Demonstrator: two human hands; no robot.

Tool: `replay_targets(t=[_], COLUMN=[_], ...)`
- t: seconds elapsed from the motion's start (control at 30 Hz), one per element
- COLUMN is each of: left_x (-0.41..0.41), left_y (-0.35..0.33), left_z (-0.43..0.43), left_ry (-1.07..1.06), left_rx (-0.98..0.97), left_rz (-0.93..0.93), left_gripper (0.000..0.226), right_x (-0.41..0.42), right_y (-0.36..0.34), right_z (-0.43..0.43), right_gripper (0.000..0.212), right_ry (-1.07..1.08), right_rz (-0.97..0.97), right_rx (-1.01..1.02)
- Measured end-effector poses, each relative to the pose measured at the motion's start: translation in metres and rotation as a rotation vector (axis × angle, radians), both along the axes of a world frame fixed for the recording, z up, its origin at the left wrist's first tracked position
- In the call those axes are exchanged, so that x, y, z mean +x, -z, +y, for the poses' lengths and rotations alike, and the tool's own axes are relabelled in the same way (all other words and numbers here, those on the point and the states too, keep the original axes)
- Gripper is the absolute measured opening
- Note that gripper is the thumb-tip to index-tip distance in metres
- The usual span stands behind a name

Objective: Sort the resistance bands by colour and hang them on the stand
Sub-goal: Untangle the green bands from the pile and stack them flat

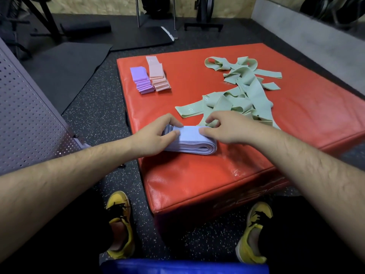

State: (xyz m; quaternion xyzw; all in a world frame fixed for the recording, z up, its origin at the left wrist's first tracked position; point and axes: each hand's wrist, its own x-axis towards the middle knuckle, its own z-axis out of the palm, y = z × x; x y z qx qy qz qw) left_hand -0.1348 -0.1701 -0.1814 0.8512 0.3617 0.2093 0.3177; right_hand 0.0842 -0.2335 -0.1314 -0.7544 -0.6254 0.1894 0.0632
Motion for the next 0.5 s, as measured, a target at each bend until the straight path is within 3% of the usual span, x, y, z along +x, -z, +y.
replay_targets(t=[0.23,0.37,0.5], left_x=[-0.001,-0.001,-0.007], left_y=[-0.007,-0.019,-0.043], left_z=[0.002,0.002,0.010], left_ry=[0.020,0.091,0.220], left_rx=[-0.065,-0.096,0.109], left_rz=[0.056,0.111,0.508], left_gripper=[0.021,0.026,0.056], right_x=[-0.003,-0.007,-0.010], right_y=[0.022,0.017,0.025], right_z=[-0.002,-0.008,-0.009], right_gripper=[0.053,0.044,0.039], right_ry=[0.179,0.195,0.073], right_rz=[0.299,0.365,0.351], right_rx=[-0.018,-0.096,-0.050])
